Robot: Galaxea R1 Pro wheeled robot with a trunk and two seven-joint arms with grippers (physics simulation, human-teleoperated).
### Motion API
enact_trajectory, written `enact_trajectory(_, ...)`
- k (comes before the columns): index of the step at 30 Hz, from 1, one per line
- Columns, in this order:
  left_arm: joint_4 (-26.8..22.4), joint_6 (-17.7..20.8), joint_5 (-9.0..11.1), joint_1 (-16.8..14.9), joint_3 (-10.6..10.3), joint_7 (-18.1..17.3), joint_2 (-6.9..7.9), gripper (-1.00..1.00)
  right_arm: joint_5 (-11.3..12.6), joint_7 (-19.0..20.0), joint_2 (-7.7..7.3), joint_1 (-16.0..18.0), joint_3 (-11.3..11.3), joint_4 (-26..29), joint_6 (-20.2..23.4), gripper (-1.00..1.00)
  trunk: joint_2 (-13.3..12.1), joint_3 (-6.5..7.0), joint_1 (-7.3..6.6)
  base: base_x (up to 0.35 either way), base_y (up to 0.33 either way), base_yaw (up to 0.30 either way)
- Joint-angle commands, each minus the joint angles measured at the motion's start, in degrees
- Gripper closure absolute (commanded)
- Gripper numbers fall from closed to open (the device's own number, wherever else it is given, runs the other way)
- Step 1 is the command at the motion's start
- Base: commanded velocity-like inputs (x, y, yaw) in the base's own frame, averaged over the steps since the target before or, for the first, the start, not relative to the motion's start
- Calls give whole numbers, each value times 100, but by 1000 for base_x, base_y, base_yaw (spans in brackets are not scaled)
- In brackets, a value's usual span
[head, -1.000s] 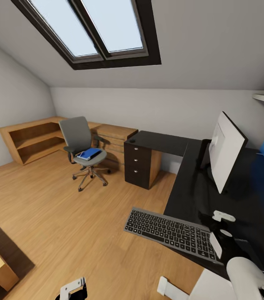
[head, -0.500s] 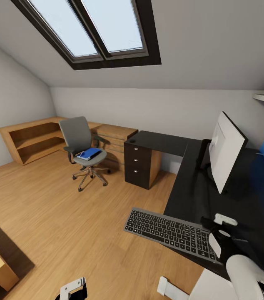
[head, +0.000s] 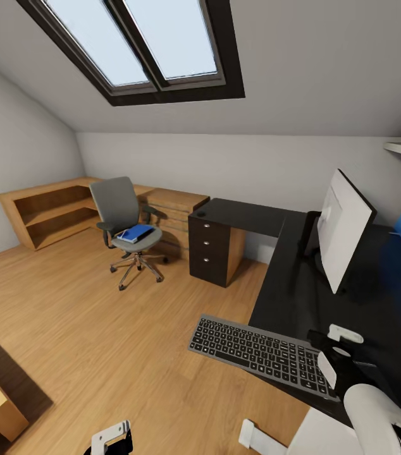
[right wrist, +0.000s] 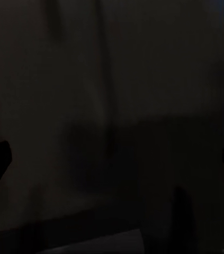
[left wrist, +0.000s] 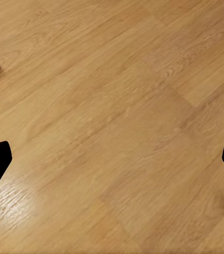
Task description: In the bedroom, organize the workspace by keeping the computer under the desk, ensuring the monitor is on the desk, placing the keyboard on the desk next to the monitor, placing the mouse on the desk next to the keyboard, moving the folder from the swivel chair onto the desk next to the mouse, stacking the notebook on top of the folder with the pen on top of the notebook, and positioning the swivel chair next to the desk.
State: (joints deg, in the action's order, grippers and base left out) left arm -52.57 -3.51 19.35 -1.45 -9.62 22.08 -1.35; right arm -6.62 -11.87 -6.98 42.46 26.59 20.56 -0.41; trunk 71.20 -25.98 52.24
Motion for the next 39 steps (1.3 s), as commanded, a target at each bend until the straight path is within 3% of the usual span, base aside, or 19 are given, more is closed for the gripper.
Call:
enact_trajectory(1,1,-36,60,-4,-23,33,4,-100,-59,-3,4,8,39,-2,14,-100,4,-6,0,0,0,0)
enact_trajectory(11,1,-36,60,-4,-23,33,4,-100,-101,-24,8,15,32,2,270,-100,4,-6,0,0,0,0)
enact_trajectory(20,1,-36,59,-3,-23,33,4,-100,-374,-26,20,16,38,7,384,-100,4,-6,0,0,0,0)
enact_trajectory(39,1,-36,59,-4,-23,33,5,-100,-419,-44,21,18,38,10,761,-100,4,-6,0,-20,0,0)
